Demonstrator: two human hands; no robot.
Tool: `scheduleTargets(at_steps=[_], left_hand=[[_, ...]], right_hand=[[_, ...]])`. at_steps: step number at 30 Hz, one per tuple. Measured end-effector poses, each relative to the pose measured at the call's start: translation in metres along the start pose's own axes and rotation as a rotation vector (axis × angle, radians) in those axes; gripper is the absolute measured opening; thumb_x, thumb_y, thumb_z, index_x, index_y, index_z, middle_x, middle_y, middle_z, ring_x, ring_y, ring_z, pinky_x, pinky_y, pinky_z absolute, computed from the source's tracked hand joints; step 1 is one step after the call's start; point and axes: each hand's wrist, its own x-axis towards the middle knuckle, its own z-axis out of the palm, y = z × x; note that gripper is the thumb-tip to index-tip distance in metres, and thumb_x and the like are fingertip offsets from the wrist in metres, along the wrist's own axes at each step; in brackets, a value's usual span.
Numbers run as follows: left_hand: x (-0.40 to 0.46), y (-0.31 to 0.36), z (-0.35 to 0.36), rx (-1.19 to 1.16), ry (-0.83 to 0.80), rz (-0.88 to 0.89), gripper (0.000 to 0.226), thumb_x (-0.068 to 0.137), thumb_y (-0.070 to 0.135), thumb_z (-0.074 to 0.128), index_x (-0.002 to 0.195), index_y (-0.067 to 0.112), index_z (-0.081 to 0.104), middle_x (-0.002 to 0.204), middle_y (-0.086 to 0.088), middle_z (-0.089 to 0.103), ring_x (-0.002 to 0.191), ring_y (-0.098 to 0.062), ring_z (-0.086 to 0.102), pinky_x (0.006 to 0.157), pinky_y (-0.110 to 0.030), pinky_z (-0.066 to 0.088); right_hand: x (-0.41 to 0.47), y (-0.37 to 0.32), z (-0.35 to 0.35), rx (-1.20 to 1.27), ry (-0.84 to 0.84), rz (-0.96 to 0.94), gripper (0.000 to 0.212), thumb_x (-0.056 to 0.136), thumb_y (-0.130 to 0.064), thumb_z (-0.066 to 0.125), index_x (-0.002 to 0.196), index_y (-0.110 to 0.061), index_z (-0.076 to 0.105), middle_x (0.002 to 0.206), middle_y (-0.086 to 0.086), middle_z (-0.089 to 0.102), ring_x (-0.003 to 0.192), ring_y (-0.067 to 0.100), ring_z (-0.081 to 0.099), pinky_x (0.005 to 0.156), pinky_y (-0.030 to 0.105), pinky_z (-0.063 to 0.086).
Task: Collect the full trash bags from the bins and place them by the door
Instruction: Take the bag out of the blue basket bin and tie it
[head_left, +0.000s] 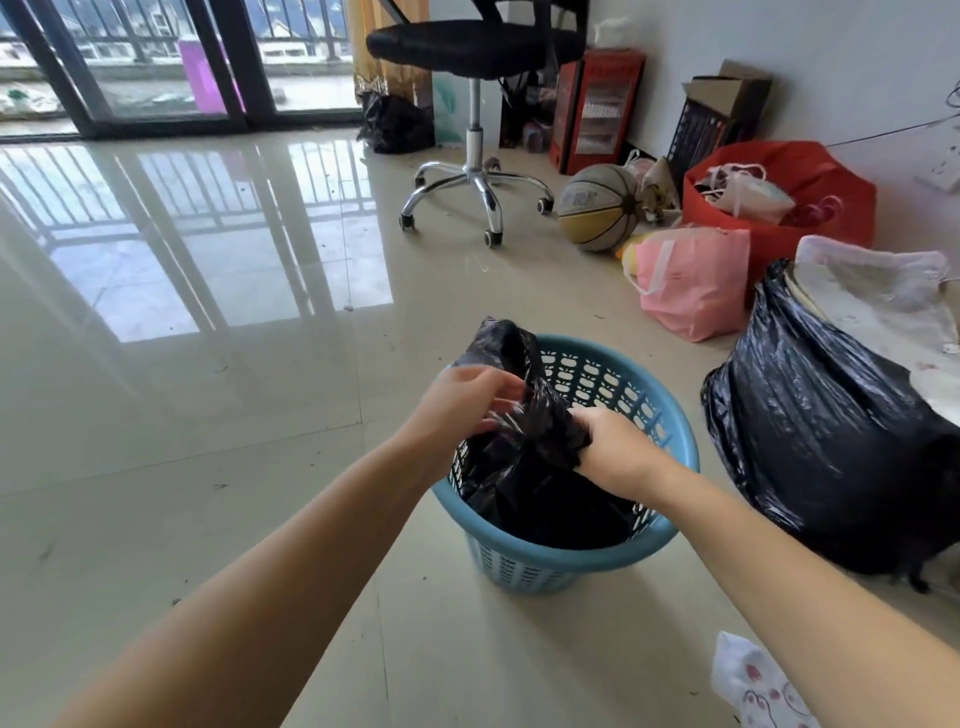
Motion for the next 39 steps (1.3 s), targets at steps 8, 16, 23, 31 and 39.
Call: scheduleTargets(at_steps=[8,16,23,31,39], left_hand=[[0.025,-0.033,0.012,-0.144,0.087,-0.271,0.032,0.082,0.024,0.07,0.108,0.01,0.058,0.095,-0.008,0.069,0.084,-0.023,0.067,0.074,-0.034,0.057],[-0.003,-0.018,0.031,0.277,-0.194,0.047,0.031,0.086,-0.001,0.052,0.08,0.025,0.068,0.074,-0.004,0.065,0.062,-0.014,0.057,0.063,-0.023,0.05],[-0.007,-0.011,-0.007,0.397,-0.045,0.109,0.025,0.088,0.008,0.048,0.096,0.024,0.065,0.093,-0.004,0.067,0.086,-0.02,0.061,0.082,-0.03,0.047],[-0.016,-0.067,-0.05,-0.109,-0.202,-0.68,0.06,0.089,0.026,0.062,0.139,0.006,0.035,0.134,-0.029,0.046,0.105,-0.043,0.062,0.083,-0.048,0.057],[-0.007,-0.066,-0.044,-0.407,-0.05,-0.654,0.028,0.091,0.005,0.048,0.117,-0.004,0.048,0.107,-0.027,0.06,0.088,-0.042,0.064,0.054,-0.049,0.059]], right_hand=[[-0.02,-0.004,0.007,0.082,-0.333,-0.036,0.028,0.077,-0.006,0.052,0.068,-0.03,0.064,0.074,-0.009,0.067,0.074,0.004,0.061,0.077,0.032,0.054],[-0.01,0.005,-0.004,-0.036,-0.098,0.133,0.084,0.088,-0.006,0.051,0.149,-0.038,0.002,0.095,0.002,0.067,0.086,0.016,0.063,0.081,0.024,0.048],[0.003,-0.01,0.011,-0.247,0.059,0.045,0.018,0.088,-0.005,0.048,0.078,0.003,0.06,0.086,0.017,0.066,0.085,0.026,0.059,0.067,0.033,0.039],[0.018,-0.036,-0.002,0.907,0.401,0.212,0.027,0.089,0.004,0.048,0.073,-0.017,0.054,0.076,0.002,0.056,0.078,0.019,0.053,0.073,0.035,0.046],[0.017,-0.061,-0.046,1.258,0.562,-0.026,0.029,0.095,0.0,0.039,0.077,-0.018,0.051,0.062,-0.011,0.064,0.059,0.003,0.06,0.058,0.018,0.053]])
